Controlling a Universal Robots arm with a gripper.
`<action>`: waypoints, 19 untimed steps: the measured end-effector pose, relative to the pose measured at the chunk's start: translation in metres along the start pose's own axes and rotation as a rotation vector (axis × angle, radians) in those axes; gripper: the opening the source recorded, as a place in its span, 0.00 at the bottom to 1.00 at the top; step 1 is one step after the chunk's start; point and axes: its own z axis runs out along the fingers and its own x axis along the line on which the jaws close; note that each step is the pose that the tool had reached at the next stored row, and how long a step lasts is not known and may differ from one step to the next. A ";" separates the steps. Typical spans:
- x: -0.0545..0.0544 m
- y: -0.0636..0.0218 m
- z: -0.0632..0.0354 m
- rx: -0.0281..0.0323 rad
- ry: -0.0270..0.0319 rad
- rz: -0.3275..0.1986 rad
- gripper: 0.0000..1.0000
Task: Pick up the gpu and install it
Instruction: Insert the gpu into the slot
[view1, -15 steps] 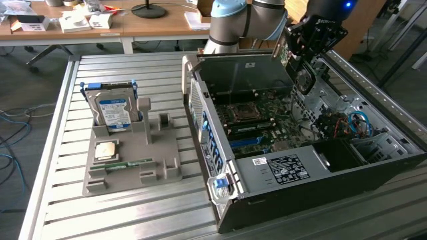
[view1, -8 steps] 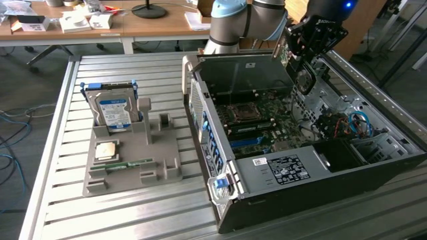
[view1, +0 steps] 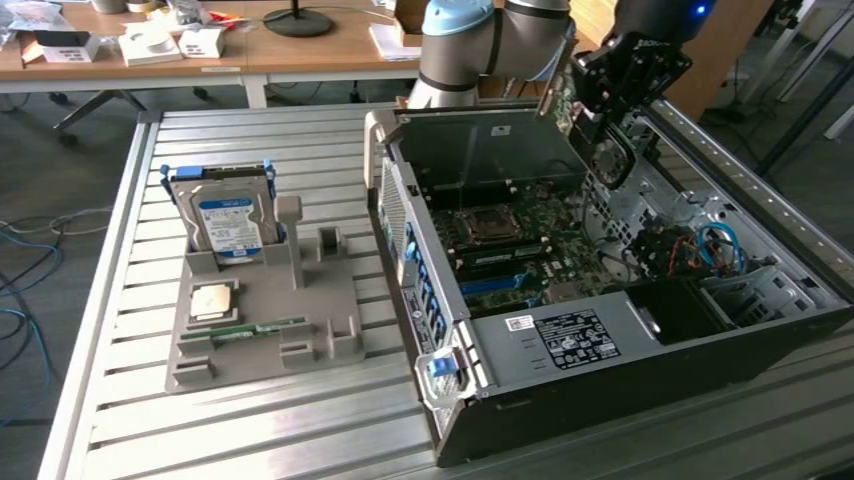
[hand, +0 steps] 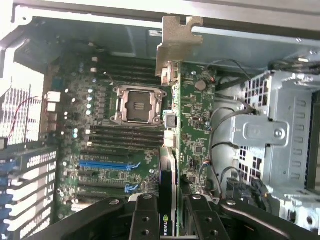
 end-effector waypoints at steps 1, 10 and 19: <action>0.000 0.0000 0.0000 -0.0002 0.0014 -0.017 0.26; 0.000 0.0000 0.0002 -0.0028 0.0143 -0.169 0.26; 0.000 -0.0001 0.0006 -0.0056 0.0269 -0.319 0.26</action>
